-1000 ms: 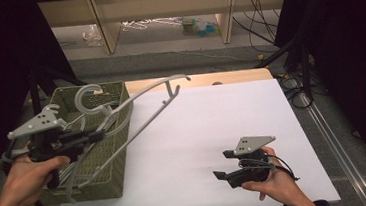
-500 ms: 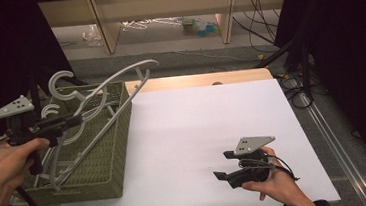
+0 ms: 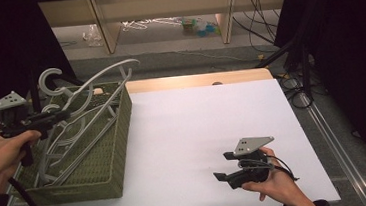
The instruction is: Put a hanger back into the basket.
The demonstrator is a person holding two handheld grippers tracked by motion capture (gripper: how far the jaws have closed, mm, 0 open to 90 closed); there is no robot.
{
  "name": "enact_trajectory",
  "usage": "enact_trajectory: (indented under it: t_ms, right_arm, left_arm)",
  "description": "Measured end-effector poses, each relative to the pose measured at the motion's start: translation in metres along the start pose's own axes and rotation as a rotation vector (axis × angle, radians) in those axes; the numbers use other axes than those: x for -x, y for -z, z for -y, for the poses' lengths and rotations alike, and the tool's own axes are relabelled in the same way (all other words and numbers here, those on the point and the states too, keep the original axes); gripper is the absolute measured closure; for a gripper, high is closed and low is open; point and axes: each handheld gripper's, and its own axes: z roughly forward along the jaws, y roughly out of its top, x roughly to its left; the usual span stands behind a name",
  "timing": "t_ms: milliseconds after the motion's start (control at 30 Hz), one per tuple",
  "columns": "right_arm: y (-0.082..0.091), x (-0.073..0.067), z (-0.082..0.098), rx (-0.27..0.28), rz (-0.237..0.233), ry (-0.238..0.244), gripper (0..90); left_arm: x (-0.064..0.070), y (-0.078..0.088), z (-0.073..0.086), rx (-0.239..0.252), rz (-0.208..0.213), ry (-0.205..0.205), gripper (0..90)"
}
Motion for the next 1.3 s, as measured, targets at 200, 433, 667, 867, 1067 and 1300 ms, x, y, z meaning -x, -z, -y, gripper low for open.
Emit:
enact_trajectory:
  t_ms: [200,433,667,867,1067,1300]
  right_arm:
    - [0.0,0.0,0.0,0.0,0.0,0.001,27.8]
    - [-0.001,0.001,0.001,-0.013,-0.001,0.003,27.8]
    - [-0.001,0.001,0.001,-0.009,0.0,0.0,27.9]
    - [-0.001,0.001,0.001,-0.02,-0.001,-0.003,27.9]
    - [-0.001,0.001,0.001,-0.02,-0.001,-0.003,27.9]
    - [-0.002,0.002,0.002,-0.02,-0.001,0.0,27.9]
  left_arm:
    - [-0.012,-0.001,0.007,-0.005,-0.025,0.015,79.0]
    - [-0.022,-0.004,0.015,-0.035,-0.06,0.008,79.0]
    - [-0.032,-0.002,0.026,-0.057,-0.081,0.023,79.0]
    - [-0.039,0.0,0.037,-0.076,-0.097,0.039,78.9]
    - [-0.043,-0.001,0.044,-0.092,-0.104,0.057,78.9]
    - [-0.047,-0.008,0.051,-0.123,-0.102,0.062,78.9]
